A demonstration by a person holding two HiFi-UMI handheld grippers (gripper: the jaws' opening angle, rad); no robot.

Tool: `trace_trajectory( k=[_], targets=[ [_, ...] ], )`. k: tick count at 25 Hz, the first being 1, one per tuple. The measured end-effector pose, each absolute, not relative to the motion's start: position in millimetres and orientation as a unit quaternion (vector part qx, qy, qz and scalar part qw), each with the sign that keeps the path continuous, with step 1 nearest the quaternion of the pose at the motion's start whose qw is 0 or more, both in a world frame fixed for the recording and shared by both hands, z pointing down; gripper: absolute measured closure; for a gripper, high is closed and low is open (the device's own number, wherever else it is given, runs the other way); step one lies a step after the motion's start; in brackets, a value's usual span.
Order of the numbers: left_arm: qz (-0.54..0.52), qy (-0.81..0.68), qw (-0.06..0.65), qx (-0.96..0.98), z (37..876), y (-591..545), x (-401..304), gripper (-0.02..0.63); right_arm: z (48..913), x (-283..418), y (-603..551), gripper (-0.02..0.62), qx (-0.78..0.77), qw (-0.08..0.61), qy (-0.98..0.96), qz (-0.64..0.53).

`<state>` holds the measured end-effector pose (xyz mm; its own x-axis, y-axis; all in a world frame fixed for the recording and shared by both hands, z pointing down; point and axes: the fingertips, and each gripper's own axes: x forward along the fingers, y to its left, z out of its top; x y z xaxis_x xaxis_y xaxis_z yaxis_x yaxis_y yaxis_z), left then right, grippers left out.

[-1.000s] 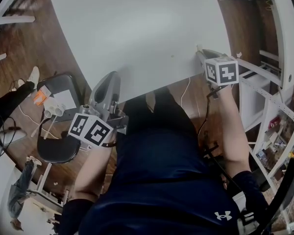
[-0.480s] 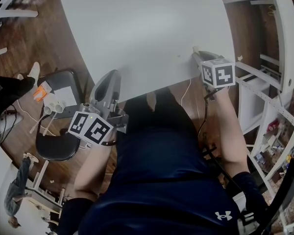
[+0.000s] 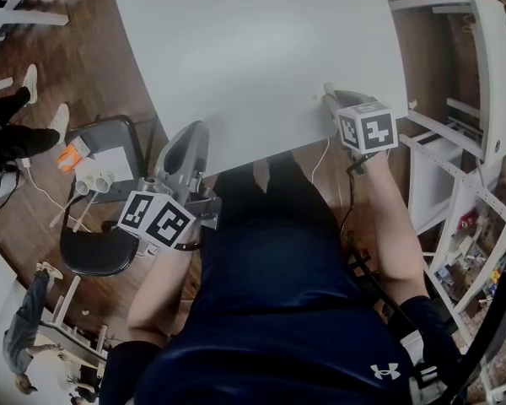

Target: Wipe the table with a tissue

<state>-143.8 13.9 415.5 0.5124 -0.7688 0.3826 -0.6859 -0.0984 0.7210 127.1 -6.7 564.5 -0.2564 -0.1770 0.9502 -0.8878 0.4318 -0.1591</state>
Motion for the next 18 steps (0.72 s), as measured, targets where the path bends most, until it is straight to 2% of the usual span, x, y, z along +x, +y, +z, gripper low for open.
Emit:
trace_trajectory(
  k=[18],
  targets=[
    [-0.048,-0.501,0.463,0.73,421,18,-167,0.6,568,99,-1,0.538,0.356,0.498,-0.702,0.363]
  ],
)
